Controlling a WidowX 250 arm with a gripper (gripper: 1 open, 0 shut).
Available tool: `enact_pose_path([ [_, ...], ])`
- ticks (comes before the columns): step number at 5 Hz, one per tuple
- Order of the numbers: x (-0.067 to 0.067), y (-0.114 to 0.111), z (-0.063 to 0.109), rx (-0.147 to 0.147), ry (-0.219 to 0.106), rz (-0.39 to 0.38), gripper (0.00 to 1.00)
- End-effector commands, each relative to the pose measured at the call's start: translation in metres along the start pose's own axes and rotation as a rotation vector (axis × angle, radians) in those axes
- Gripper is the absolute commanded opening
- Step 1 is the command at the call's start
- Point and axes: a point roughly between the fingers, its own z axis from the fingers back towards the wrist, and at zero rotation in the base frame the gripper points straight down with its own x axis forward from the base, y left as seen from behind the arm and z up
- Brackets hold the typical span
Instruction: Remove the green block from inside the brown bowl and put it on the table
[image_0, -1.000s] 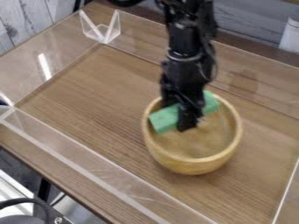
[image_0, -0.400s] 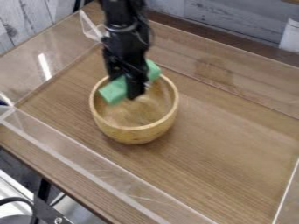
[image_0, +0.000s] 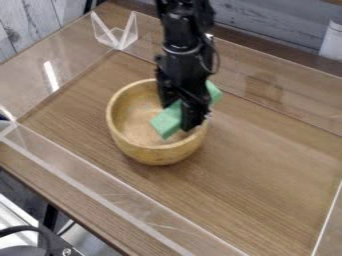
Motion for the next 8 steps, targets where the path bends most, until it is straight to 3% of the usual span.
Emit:
enact_pose_path([
  [1,0.018,-0.02,0.008,0.007,-0.049,-0.046,0.0],
  [3,0.044,-0.076,-0.006,-0.023,-0.065,-0.151,0.0],
  [6,0.033,-0.052,0.025,0.011,-0.111,-0.071,0.0],
  [7,0.026,-0.031,0.044,0.04,-0.135,0.004,0.0],
  [8,0.011,0.009,0.05,0.061,-0.134,0.131,0.0],
])
